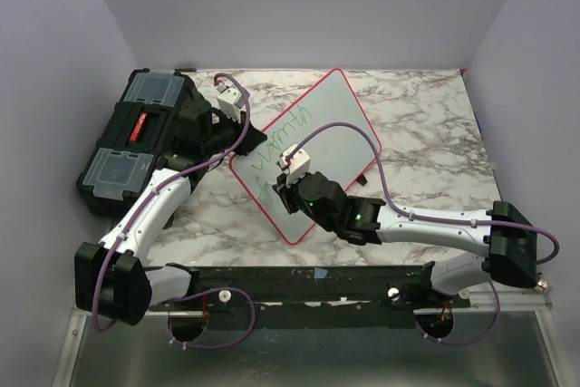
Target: Write a sentence on the whiteboard
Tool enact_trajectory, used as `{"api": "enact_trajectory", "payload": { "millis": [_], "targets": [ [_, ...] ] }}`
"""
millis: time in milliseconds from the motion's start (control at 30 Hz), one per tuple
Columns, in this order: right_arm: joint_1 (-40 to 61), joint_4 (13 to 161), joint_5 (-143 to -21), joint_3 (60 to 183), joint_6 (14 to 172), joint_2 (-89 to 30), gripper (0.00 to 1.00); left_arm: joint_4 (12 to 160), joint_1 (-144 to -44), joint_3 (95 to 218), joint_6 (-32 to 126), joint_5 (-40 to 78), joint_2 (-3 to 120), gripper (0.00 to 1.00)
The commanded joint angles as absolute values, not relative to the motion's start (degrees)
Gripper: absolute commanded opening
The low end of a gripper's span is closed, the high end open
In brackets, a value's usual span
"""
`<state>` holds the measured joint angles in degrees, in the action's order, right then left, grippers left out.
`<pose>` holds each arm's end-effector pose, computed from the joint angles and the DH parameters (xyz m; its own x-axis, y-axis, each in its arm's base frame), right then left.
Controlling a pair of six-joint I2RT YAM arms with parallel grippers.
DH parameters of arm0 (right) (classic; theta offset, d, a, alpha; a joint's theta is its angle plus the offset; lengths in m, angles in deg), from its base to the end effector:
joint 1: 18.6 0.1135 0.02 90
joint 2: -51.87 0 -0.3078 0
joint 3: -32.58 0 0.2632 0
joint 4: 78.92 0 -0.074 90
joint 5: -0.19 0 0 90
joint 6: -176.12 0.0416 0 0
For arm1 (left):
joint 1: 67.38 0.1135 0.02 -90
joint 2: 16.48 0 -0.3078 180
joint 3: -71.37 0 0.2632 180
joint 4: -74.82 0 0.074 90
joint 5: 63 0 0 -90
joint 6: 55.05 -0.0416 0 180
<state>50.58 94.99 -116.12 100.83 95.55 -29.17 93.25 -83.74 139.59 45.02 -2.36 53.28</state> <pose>0.1360 0.3057 0.3233 -0.2263 -0.1819 -0.9569 -0.6607 0.7506 0.0135 0.2632 -0.0985 0.3576 -0.4429 -0.0288 -0.8961 0.6198 0.7124 -0.3292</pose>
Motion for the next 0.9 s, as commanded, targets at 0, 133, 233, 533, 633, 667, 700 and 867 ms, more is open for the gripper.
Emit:
{"api": "enact_trajectory", "payload": {
  "millis": [0,133,233,533,633,667,700,867],
  "targets": [
    [50.3,91.8,-120.6,101.6,95.8,-31.6,0.01,92.7,-84.1,139.1,41.3,0.3,52.8,0.0],
    [50.3,91.7,-120.3,101.2,97.0,-29.6,0.01,92.7,-84.1,139.2,41.3,0.3,52.8,0.0],
    [50.3,93.5,-118.3,100.0,97.5,-26.6,0.01,92.7,-84.1,139.1,41.3,0.3,52.6,0.0],
    [50.3,95.3,-118.6,98.0,98.1,-23.7,0.01,92.7,-84.1,139.1,41.6,-0.1,52.2,0.0],
    [50.3,95.3,-118.9,97.7,98.4,-24.1,0.01,92.7,-84.1,139.0,41.6,-0.3,52.0,0.0],
    [50.3,95.4,-118.8,97.8,98.6,-24.2,0.01,92.7,-84.1,139.0,41.5,-0.3,52.0,0.0],
    [50.2,95.3,-118.8,97.8,98.5,-24.4,0.01,92.7,-84.1,139.0,41.5,-0.3,52.0,0.0],
    [50.3,95.5,-118.6,98.2,98.7,-25.3,0.01,92.7,-84.1,139.0,41.5,-0.3,51.9,0.0]
  ]
}}
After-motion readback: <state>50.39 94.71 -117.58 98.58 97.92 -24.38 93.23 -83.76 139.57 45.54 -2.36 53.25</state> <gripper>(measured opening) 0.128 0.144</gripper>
